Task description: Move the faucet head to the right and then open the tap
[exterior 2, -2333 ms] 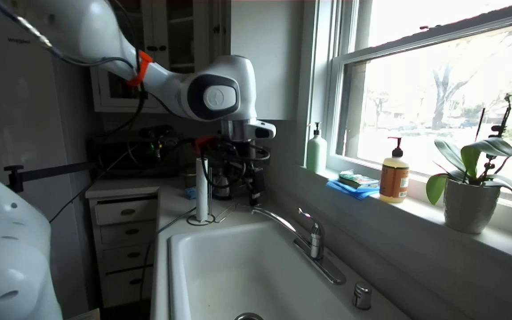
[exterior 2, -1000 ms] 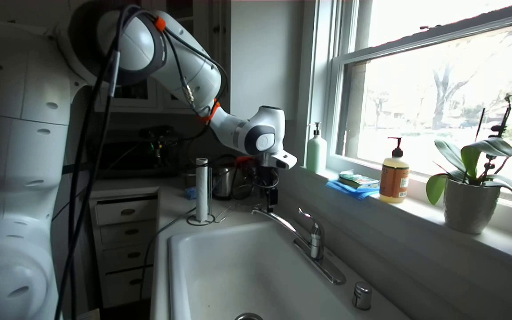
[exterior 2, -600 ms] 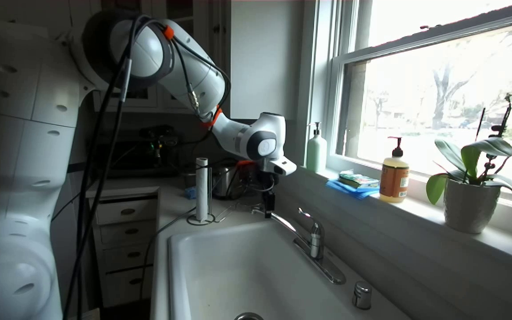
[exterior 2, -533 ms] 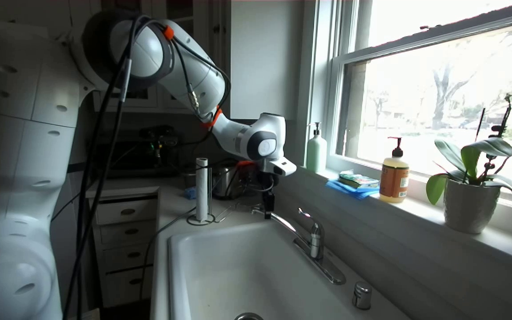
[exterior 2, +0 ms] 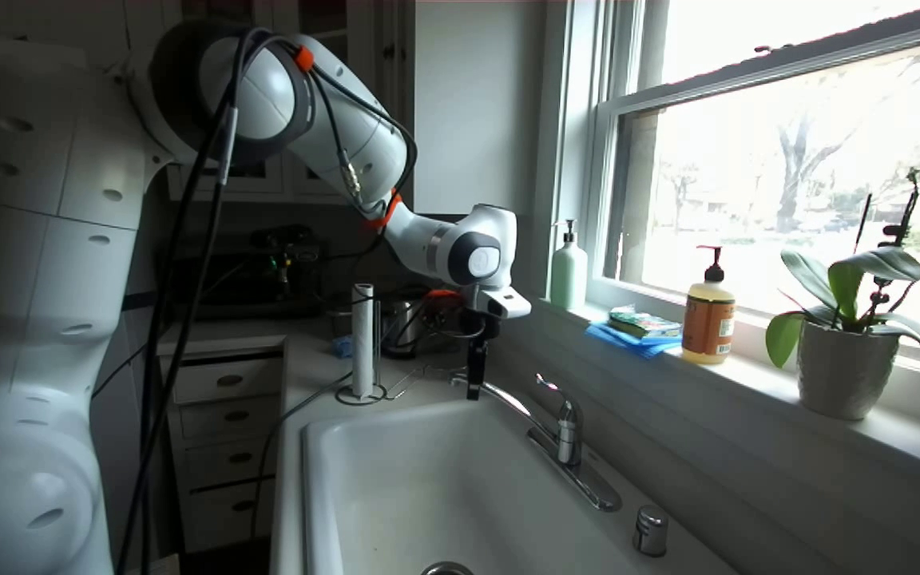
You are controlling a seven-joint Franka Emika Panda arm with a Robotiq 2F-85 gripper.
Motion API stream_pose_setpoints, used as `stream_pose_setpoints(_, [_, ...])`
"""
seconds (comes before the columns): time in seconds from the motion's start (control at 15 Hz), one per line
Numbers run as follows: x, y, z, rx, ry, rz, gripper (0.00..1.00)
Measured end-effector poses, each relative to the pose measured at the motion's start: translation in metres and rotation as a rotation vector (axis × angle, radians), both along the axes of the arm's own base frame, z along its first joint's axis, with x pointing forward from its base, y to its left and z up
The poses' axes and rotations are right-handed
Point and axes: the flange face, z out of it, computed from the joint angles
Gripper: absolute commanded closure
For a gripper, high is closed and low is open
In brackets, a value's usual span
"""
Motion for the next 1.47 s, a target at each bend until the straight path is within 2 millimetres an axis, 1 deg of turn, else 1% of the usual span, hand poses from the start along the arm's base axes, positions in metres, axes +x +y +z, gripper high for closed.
stream_pose_setpoints(0.4, [-0.003, -0.004, -0.006, -0.016, 0.082, 0.003, 0.00])
stream_pose_setpoints(0.67, [-0.008, -0.015, -0.012, -0.039, 0.145, 0.042, 0.00])
stream_pose_setpoints(0.8, [-0.009, -0.021, -0.014, -0.051, 0.159, 0.111, 0.00])
stream_pose_setpoints(1.0, [-0.011, -0.032, -0.014, -0.062, 0.176, 0.266, 0.00])
stream_pose_setpoints(1.2, [-0.012, -0.048, -0.017, -0.066, 0.204, 0.404, 0.00])
stream_pose_setpoints(1.47, [-0.013, -0.070, -0.023, -0.078, 0.225, 0.546, 0.00])
